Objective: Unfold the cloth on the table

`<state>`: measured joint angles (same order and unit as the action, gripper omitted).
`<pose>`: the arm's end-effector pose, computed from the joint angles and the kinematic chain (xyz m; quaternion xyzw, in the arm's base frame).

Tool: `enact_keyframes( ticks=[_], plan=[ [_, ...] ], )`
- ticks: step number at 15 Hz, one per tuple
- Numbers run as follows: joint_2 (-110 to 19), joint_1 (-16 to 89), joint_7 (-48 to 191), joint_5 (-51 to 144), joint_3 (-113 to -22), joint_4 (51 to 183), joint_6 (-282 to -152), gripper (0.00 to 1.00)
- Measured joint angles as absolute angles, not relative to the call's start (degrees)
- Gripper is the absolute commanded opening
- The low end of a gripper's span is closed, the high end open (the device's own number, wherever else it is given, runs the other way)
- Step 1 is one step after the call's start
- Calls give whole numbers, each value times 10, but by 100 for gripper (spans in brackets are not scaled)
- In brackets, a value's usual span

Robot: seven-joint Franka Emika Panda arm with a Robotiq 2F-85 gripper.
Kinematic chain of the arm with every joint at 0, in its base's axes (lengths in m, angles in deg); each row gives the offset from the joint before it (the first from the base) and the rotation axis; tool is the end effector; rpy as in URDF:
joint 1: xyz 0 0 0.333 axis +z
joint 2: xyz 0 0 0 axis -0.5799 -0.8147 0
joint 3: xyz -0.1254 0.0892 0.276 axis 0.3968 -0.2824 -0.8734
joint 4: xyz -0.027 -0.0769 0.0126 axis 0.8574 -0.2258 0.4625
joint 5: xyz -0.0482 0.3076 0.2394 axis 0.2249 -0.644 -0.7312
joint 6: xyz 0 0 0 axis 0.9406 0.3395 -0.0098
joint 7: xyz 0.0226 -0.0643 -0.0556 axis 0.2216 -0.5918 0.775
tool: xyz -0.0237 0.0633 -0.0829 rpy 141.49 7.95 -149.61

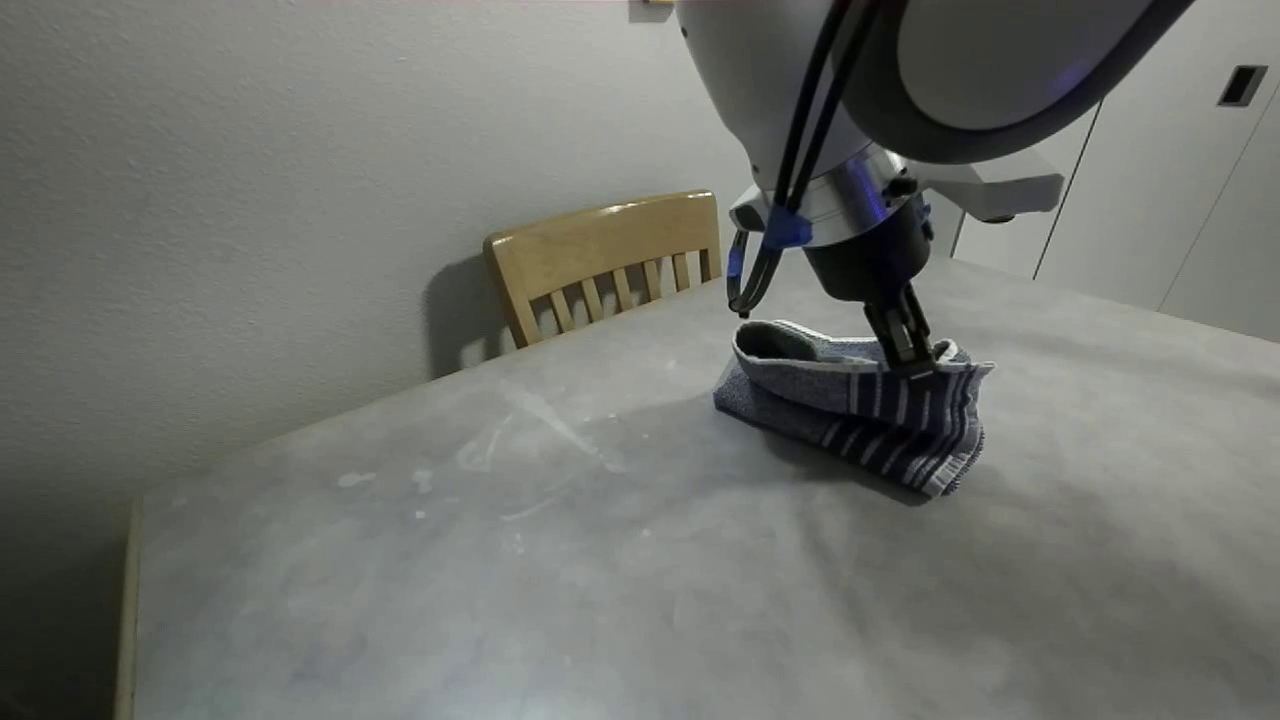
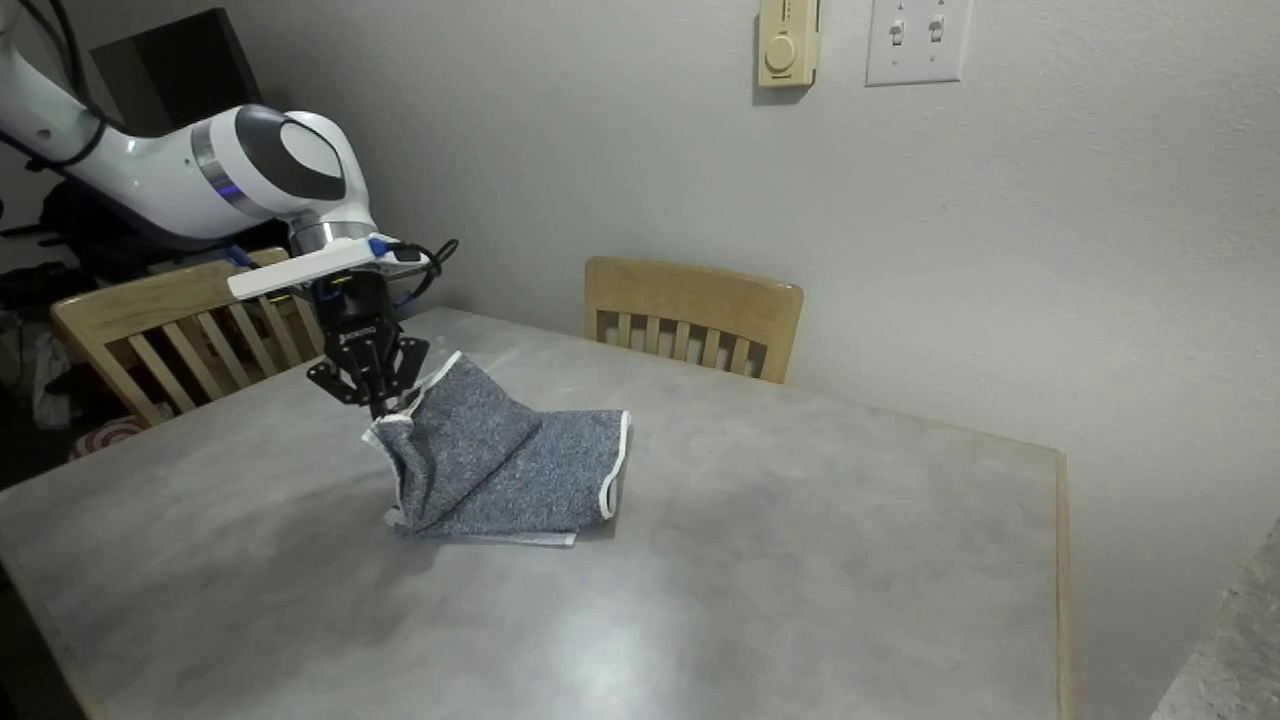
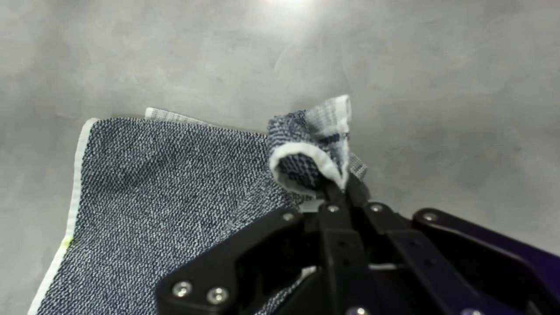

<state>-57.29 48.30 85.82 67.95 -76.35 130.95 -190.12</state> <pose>0.5712 0.1453 0.2315 0.9036 0.3278 -0.2112 0.1773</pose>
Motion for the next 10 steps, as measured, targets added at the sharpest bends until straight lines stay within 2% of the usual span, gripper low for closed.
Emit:
enact_keyframes(
  ticks=[2, 3, 10],
  plan=[
    [-573, 483, 858, 681, -764, 1309, -1901, 1],
    [-573, 483, 858, 682, -764, 1309, -1901, 5],
    [-573, 483, 858, 685, -764, 1309, -1901, 5]
  ],
)
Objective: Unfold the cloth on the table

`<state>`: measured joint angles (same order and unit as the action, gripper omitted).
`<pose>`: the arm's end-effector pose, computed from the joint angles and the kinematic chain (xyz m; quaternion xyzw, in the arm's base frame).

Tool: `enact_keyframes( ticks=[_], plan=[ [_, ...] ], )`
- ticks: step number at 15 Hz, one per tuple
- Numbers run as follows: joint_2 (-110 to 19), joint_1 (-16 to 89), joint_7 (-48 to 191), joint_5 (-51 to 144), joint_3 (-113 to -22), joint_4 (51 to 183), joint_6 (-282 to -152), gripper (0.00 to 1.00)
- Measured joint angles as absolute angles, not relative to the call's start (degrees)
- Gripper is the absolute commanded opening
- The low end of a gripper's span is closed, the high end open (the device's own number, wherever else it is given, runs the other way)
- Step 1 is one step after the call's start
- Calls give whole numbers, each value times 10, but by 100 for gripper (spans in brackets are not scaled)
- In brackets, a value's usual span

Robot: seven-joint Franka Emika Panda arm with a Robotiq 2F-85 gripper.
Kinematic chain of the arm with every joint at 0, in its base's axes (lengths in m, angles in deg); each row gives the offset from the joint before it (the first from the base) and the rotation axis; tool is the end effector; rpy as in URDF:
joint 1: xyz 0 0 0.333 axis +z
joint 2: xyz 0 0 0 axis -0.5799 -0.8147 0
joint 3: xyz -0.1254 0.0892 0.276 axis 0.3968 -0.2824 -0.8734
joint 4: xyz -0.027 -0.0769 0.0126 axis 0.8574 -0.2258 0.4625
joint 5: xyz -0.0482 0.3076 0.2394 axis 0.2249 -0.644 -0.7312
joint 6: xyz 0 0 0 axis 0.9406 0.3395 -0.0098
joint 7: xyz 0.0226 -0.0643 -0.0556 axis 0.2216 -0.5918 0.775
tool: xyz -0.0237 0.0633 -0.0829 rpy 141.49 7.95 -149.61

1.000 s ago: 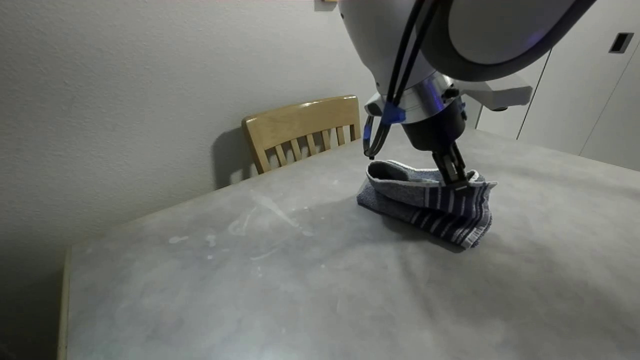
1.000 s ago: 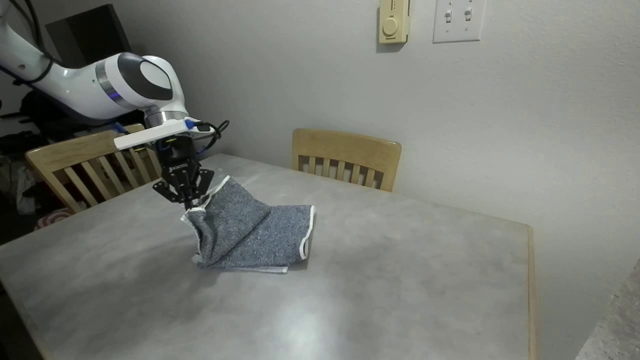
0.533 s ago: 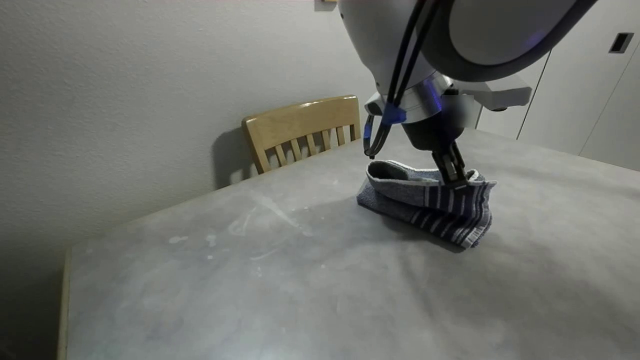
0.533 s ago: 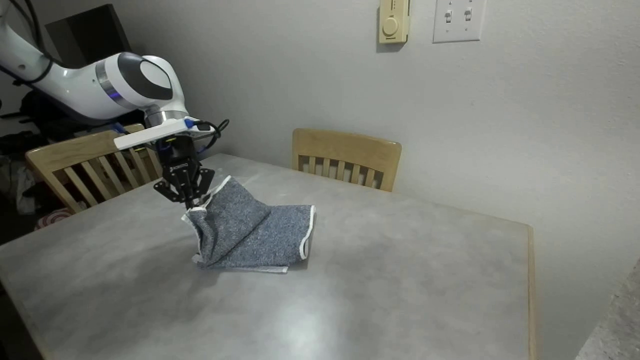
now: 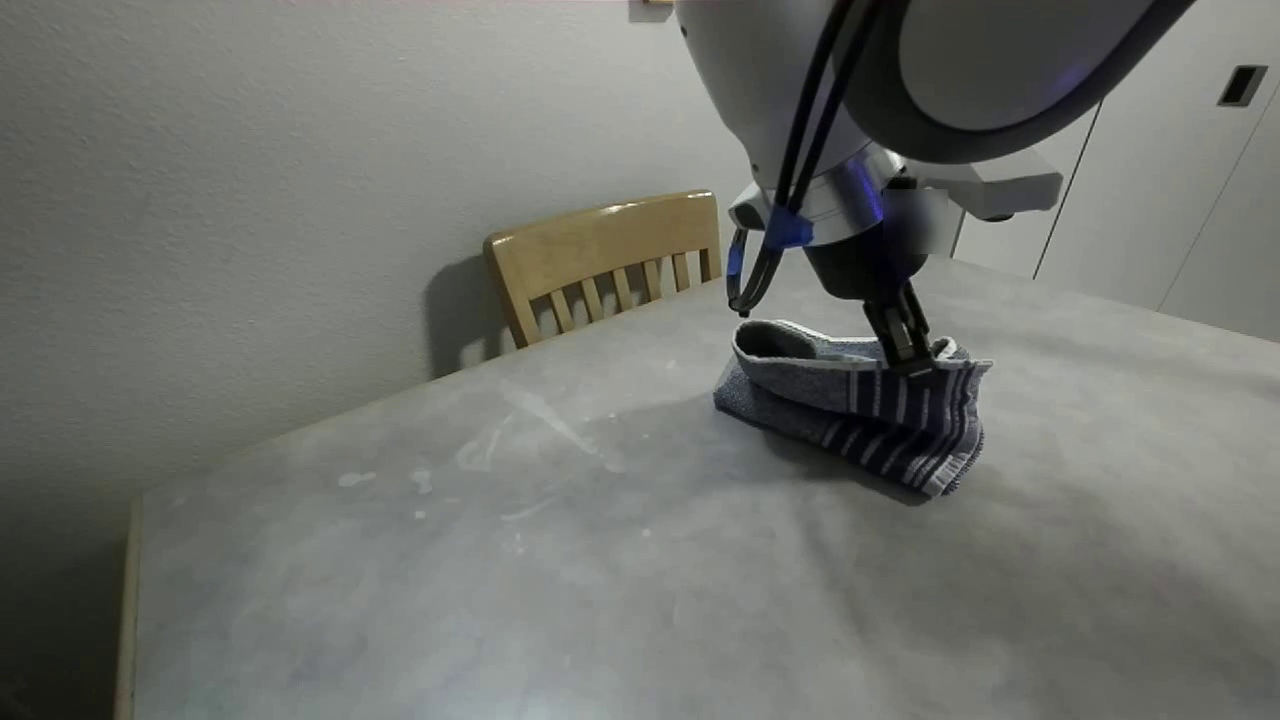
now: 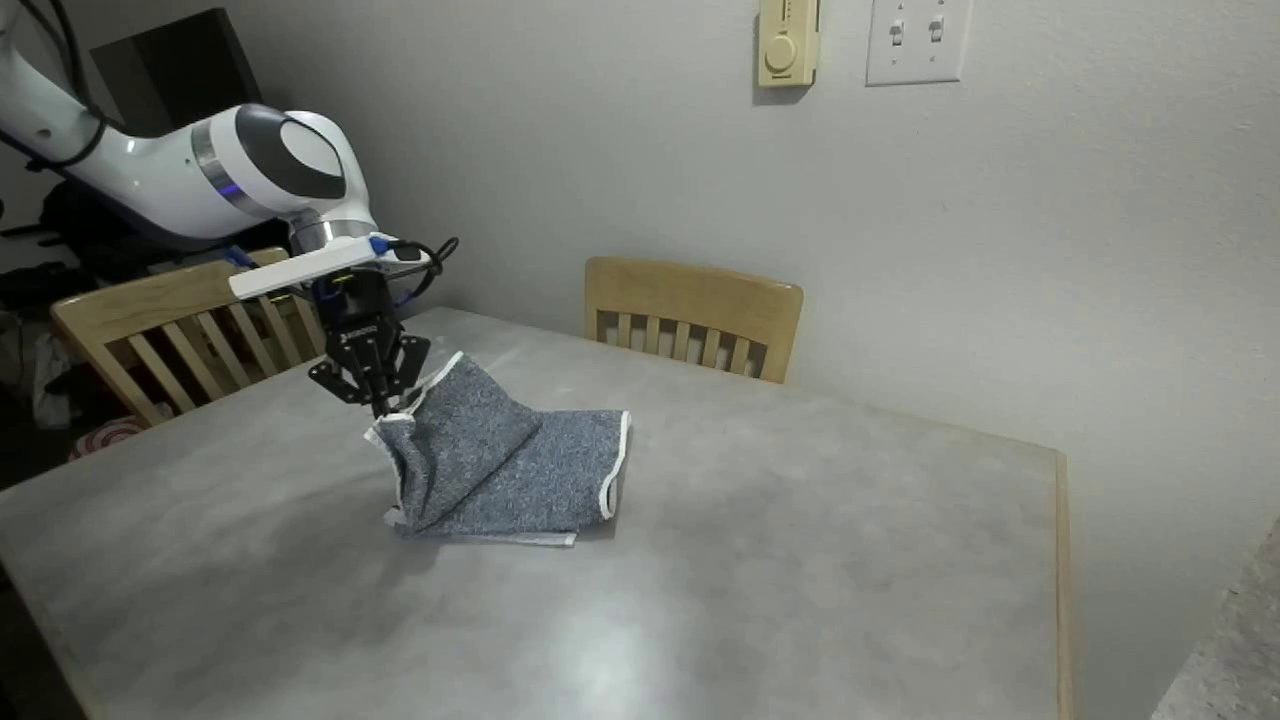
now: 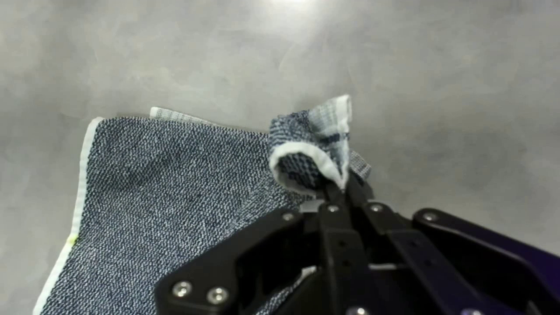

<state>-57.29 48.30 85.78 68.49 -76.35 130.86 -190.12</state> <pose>0.5721 0.1449 0.2322 0.9025 0.3294 -0.2099 0.1814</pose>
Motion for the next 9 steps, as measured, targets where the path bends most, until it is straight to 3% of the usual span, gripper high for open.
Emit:
enact_keyframes(
  ticks=[9],
  plan=[
    [-573, 483, 858, 685, -764, 1308, -1902, 1]
  ],
)
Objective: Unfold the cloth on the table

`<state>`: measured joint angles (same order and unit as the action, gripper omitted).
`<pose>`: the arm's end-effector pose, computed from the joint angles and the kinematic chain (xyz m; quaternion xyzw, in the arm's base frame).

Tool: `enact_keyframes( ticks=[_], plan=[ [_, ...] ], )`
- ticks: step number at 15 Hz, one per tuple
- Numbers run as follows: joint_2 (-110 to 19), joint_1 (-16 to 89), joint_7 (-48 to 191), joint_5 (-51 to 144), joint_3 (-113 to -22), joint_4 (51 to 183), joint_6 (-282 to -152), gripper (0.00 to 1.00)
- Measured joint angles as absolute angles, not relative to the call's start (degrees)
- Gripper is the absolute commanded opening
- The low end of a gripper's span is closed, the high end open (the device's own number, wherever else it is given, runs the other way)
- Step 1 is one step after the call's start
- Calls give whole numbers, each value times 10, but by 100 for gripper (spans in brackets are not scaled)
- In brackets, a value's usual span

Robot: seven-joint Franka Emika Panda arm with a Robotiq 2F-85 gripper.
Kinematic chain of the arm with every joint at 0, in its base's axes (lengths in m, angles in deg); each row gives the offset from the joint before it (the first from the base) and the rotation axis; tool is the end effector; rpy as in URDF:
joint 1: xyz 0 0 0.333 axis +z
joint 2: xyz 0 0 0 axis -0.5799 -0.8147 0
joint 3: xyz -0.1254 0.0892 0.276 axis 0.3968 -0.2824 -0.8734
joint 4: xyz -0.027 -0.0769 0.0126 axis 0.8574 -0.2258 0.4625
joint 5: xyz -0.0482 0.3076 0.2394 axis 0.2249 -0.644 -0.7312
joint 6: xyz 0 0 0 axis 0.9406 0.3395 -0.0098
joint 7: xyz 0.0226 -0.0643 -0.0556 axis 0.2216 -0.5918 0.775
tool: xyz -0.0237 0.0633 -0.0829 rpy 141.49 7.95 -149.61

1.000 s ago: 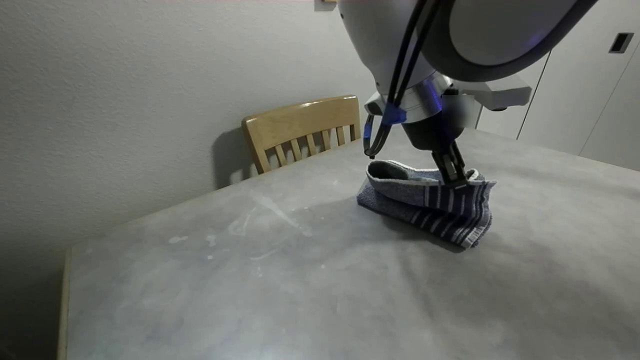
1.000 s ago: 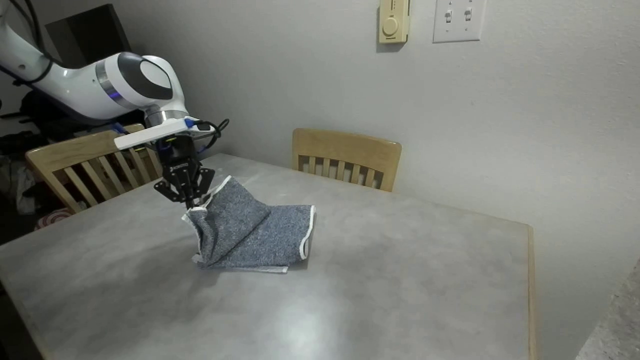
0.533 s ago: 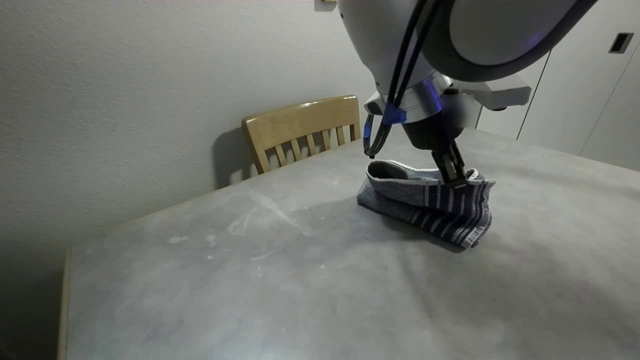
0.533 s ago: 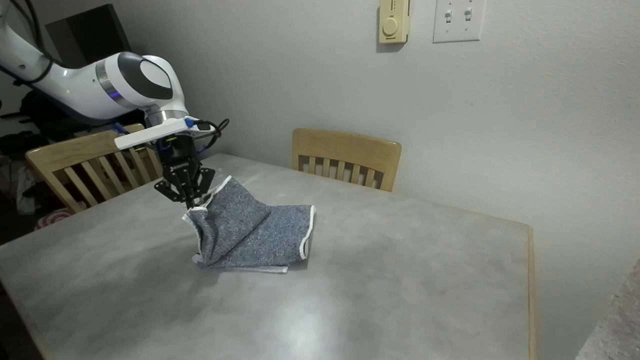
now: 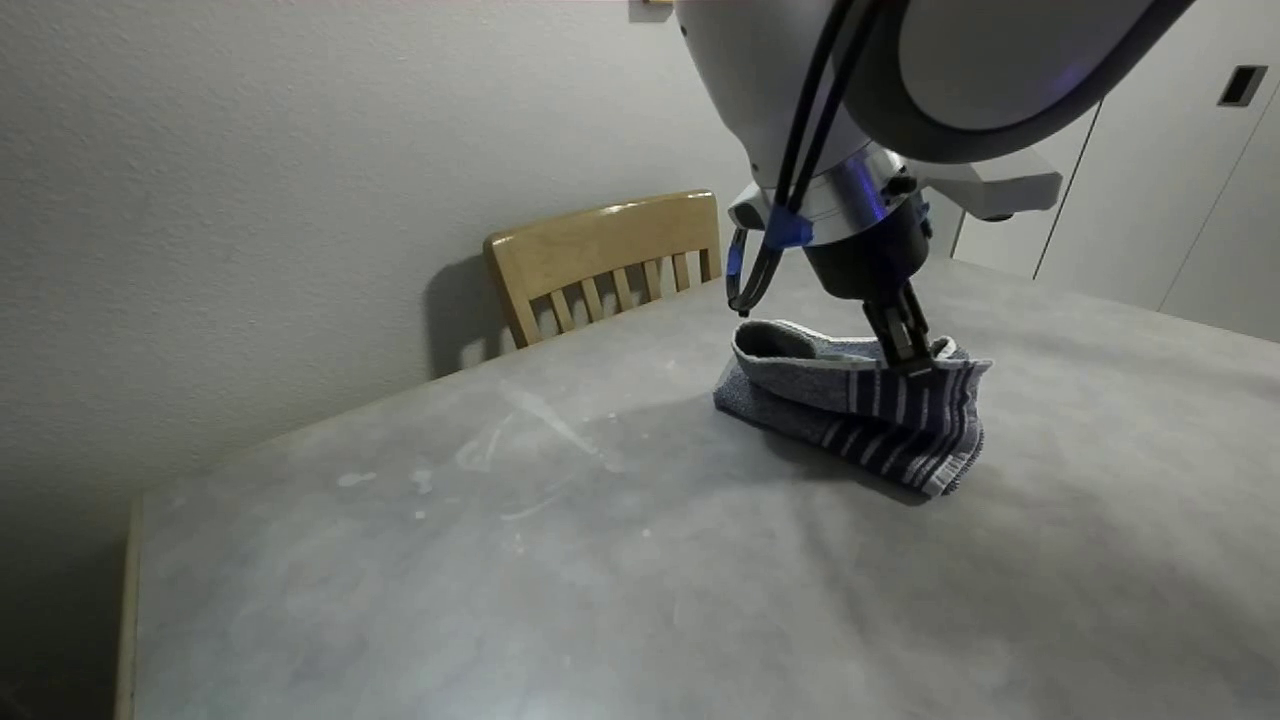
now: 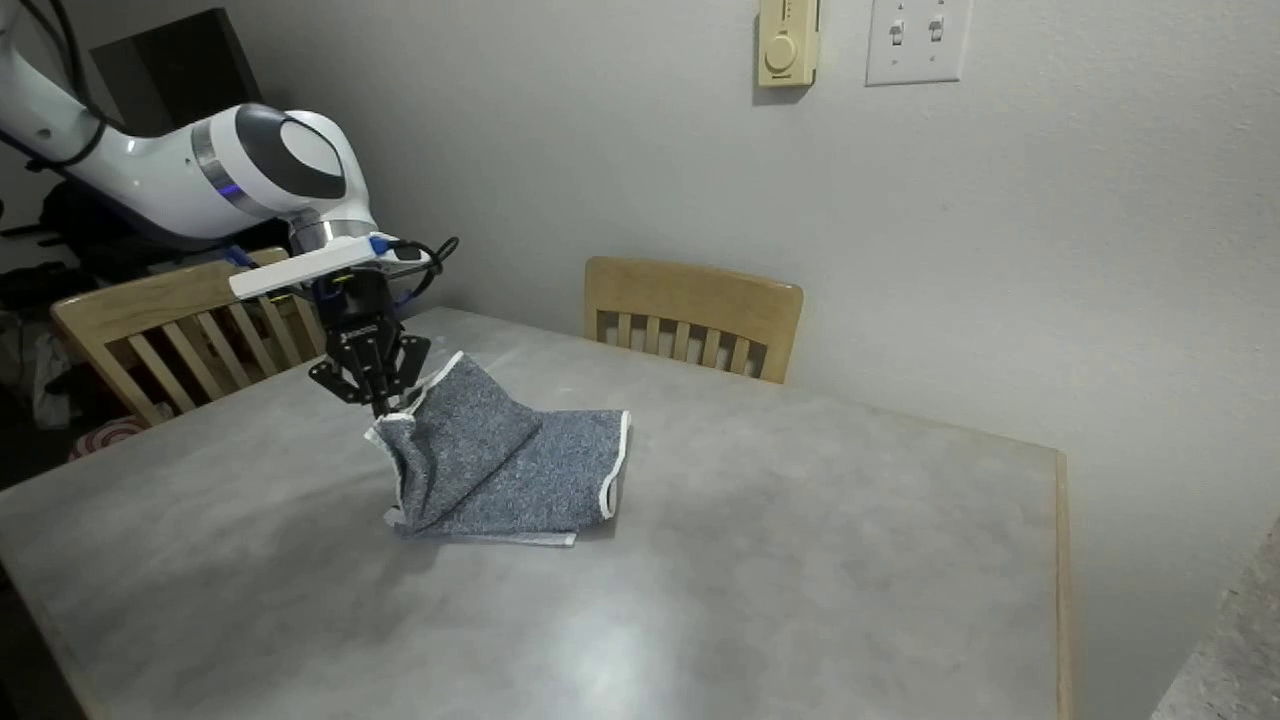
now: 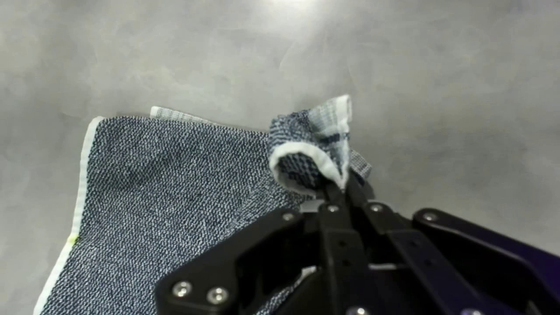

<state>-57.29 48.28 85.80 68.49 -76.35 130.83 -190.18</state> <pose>0.5724 0.1448 0.2324 0.9027 0.3295 -0.2092 0.1812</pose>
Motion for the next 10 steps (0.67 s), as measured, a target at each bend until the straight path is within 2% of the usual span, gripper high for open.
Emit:
enact_keyframes(
  ticks=[10],
  plan=[
    [-589, 491, 913, 685, -800, 1287, -1929, 1]
  ],
)
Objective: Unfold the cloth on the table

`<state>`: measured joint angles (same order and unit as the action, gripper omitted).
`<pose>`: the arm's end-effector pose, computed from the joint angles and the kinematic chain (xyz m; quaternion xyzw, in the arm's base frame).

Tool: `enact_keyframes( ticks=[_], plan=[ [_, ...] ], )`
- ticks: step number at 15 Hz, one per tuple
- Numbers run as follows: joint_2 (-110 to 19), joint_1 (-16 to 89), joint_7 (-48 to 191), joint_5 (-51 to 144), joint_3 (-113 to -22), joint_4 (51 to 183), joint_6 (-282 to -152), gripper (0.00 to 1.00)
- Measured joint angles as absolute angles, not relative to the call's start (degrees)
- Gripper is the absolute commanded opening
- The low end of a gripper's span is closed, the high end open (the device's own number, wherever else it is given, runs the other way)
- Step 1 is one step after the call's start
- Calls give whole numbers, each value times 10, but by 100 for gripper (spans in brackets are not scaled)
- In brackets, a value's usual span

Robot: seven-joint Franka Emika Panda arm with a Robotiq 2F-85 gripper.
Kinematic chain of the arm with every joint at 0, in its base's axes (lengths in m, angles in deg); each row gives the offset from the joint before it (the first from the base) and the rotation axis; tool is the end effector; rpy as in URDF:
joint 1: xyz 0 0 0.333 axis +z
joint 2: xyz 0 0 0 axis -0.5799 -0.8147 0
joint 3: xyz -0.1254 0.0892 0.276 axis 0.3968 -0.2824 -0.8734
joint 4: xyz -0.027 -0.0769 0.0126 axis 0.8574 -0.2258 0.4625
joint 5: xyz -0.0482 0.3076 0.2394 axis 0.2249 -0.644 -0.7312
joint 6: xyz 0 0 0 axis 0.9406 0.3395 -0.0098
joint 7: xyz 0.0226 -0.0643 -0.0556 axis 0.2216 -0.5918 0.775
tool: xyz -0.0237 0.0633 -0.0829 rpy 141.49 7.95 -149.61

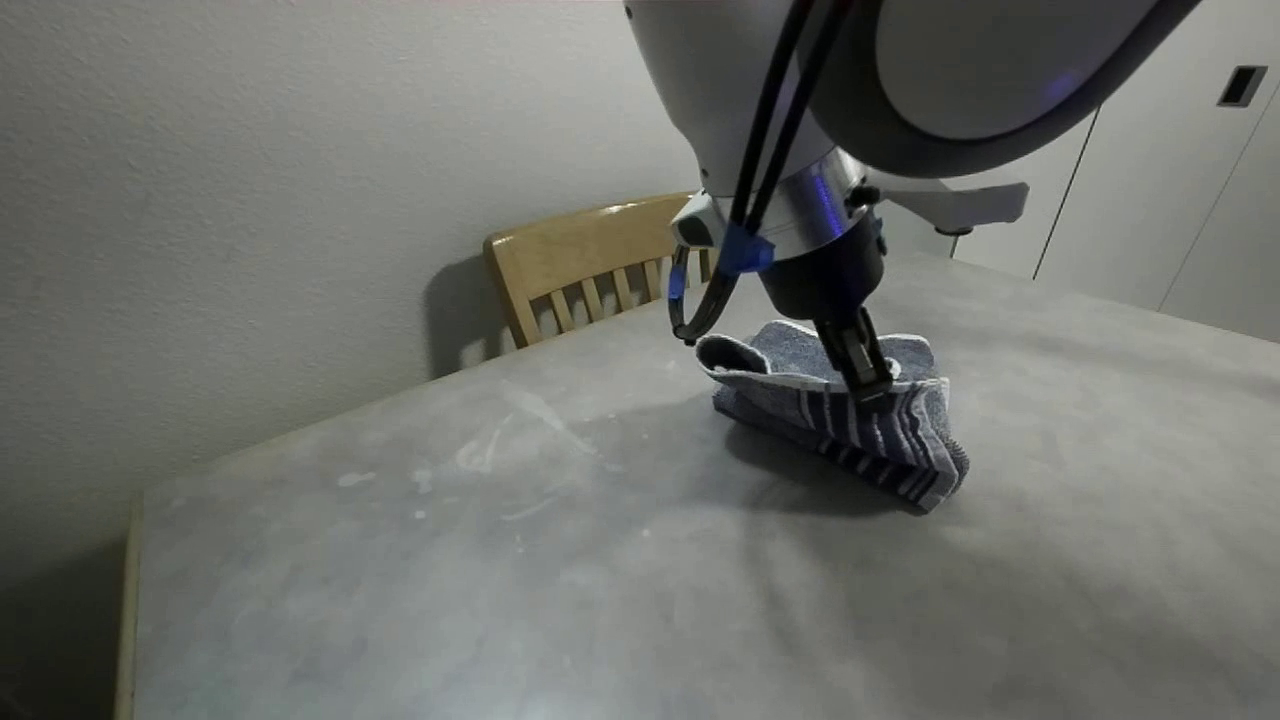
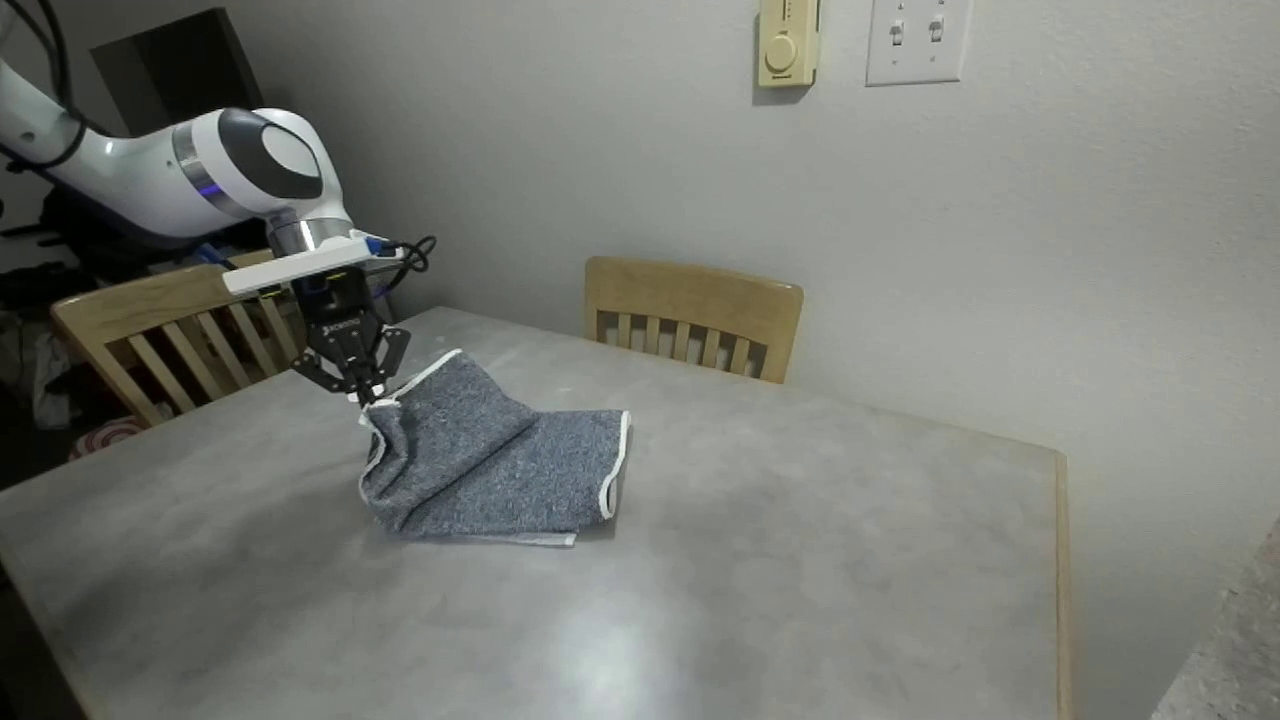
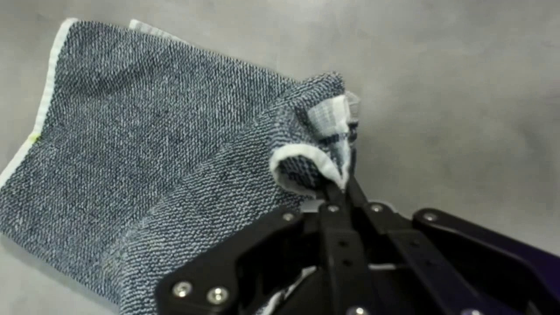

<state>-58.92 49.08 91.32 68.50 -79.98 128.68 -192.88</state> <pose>0.5742 0.1944 0.2319 0.8791 0.4108 -0.1823 0.1586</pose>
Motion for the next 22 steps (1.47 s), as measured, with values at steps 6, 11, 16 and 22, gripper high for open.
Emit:
enact_keyframes(
  ticks=[6, 11, 16, 22],
  plan=[
    [-645, 492, 951, 674, -816, 1252, -2032, 1],
    [-722, 492, 1009, 649, -826, 1186, -2053, 1],
    [-753, 492, 1069, 635, -840, 1136, -2052, 1],
    [-763, 481, 1172, 572, -872, 1105, -2046, 30]
  ],
)
